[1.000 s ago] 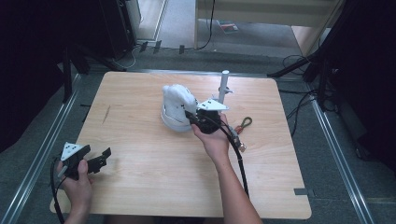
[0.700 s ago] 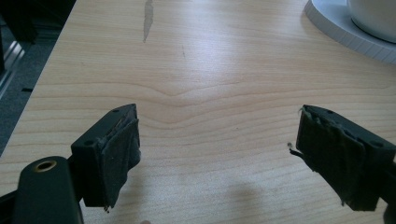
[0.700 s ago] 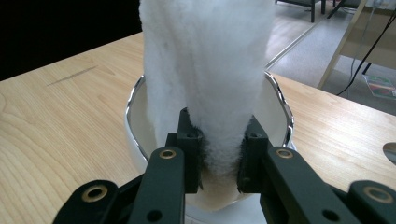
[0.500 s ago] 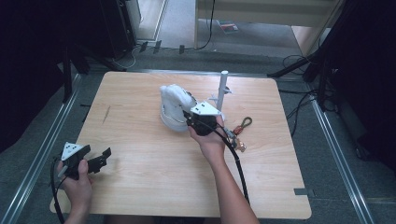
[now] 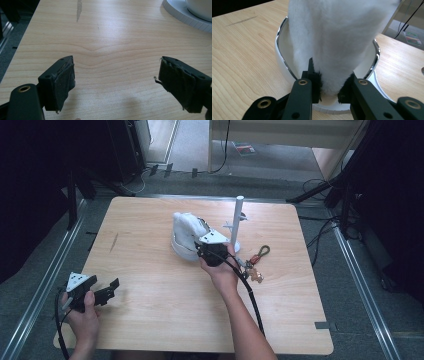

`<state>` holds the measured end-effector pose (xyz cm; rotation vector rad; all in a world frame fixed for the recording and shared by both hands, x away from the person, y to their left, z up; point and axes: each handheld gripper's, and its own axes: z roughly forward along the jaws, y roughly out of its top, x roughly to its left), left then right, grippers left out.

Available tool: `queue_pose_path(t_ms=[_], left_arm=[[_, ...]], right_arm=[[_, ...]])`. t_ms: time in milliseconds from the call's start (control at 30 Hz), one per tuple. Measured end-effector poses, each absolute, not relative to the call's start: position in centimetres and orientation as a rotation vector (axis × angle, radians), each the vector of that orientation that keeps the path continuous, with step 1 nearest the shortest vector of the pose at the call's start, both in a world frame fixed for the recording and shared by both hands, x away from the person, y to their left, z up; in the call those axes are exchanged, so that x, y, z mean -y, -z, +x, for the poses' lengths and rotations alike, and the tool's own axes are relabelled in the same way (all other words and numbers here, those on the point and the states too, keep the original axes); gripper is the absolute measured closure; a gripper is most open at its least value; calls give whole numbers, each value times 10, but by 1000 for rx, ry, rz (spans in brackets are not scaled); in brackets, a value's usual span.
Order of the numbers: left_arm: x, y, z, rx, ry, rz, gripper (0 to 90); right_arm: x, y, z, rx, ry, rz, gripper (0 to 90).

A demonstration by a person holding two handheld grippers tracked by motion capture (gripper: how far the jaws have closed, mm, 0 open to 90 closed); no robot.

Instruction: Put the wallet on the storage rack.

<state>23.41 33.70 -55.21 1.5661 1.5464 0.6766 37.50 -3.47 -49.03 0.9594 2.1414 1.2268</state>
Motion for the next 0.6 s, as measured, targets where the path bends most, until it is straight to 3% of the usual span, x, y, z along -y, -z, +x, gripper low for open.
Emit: queue_pose_path(t_ms=[333, 433, 600], left_arm=[[-337, 552, 234, -1547, -674, 1570, 143], [-337, 552, 234, -1546, -674, 1568, 143], [-336, 552, 235, -1545, -679, 1579, 143]], right_arm=[[36, 495, 379, -2151, -1261, 1007, 765], [39, 487, 377, -2164, -1270, 1048, 500], [42, 469, 368, -2108, -1353, 1052, 440]])
